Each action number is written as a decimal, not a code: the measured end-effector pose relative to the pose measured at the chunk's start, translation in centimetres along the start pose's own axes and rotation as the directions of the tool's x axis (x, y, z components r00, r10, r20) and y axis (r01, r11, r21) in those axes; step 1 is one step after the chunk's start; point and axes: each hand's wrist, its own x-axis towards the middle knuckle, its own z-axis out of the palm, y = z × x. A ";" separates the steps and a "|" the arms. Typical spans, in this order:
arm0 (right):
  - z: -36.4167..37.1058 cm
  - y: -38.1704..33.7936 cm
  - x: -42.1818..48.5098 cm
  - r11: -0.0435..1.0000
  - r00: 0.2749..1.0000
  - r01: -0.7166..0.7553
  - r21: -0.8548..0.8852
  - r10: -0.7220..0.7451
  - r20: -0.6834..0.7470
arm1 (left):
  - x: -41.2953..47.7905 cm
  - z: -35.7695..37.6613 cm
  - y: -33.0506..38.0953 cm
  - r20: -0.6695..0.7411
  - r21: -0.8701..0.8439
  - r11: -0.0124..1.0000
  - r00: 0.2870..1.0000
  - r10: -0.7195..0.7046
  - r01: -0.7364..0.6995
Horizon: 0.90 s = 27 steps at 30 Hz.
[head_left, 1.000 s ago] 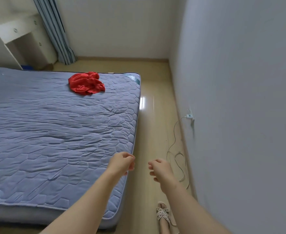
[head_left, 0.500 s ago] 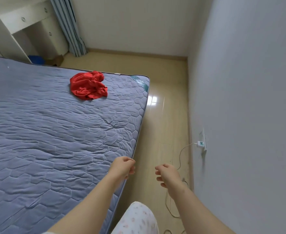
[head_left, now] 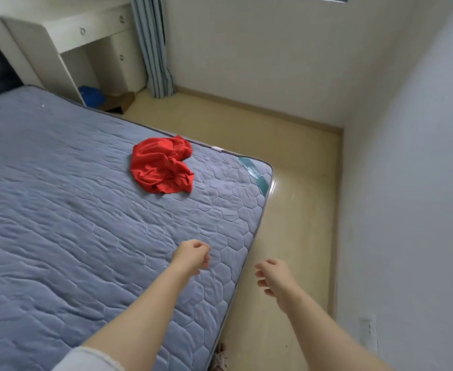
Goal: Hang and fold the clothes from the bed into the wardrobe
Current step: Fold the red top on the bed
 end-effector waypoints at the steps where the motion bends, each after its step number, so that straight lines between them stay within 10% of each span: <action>1: 0.4 -1.4 1.1 1.000 1.000 0.001 0.009 -0.001 0.018 | 1.2 -0.5 0.8 -0.011 -0.005 1.000 1.000 -0.011 0.011; 16: 8.0 -18.4 23.1 0.960 0.939 0.173 -0.221 -0.093 0.332 | 17.9 -5.7 8.5 -0.284 -0.189 0.964 0.929 -0.236 0.187; 27: 16.1 -26.5 41.6 0.724 0.858 0.406 -0.558 -0.092 0.505 | 34.0 -5.0 11.7 -0.323 -0.481 0.814 0.797 -0.511 0.327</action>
